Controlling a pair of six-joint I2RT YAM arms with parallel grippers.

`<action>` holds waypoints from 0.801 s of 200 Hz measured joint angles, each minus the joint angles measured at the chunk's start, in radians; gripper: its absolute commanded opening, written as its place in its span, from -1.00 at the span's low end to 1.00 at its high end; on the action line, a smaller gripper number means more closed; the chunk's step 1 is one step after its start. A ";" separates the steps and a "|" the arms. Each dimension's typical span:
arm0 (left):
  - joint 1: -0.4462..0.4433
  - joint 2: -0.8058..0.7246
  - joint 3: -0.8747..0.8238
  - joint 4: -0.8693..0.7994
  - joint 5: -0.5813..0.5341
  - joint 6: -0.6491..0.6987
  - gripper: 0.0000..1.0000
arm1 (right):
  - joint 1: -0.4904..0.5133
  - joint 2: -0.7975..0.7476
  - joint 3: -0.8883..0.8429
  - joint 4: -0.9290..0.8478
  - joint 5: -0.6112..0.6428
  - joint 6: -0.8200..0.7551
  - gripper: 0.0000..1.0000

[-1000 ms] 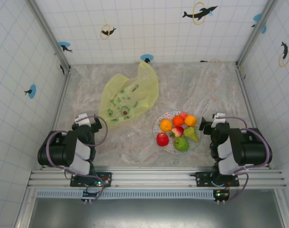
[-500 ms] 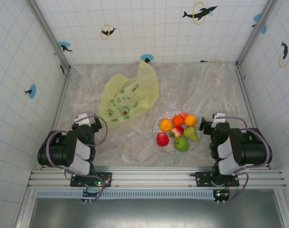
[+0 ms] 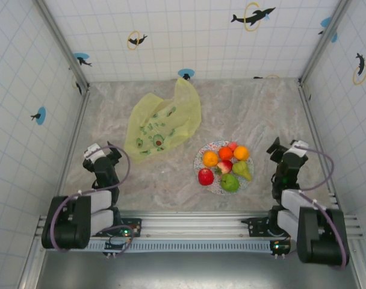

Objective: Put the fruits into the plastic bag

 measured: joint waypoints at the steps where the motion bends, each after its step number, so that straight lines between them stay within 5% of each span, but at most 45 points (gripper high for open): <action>1: 0.000 -0.006 0.005 -0.014 -0.002 -0.007 0.96 | -0.001 -0.004 0.003 -0.007 -0.001 0.004 0.99; 38: 0.000 -0.088 0.140 -0.322 0.097 -0.241 0.96 | 0.033 -0.133 0.075 -0.183 -0.127 0.096 0.99; 88: -0.004 0.069 0.323 -0.503 0.327 -0.342 0.89 | 0.391 -0.025 0.254 -0.335 -0.162 0.050 0.99; 114: -0.026 0.239 0.435 -0.565 0.406 -0.322 0.73 | 0.485 0.063 0.332 -0.373 -0.156 0.026 0.99; 130: -0.042 0.341 0.514 -0.599 0.433 -0.286 0.42 | 0.511 0.091 0.345 -0.395 -0.152 0.018 0.99; 160: -0.047 0.488 0.632 -0.634 0.474 -0.235 -0.67 | 0.537 0.113 0.345 -0.437 -0.146 0.011 0.99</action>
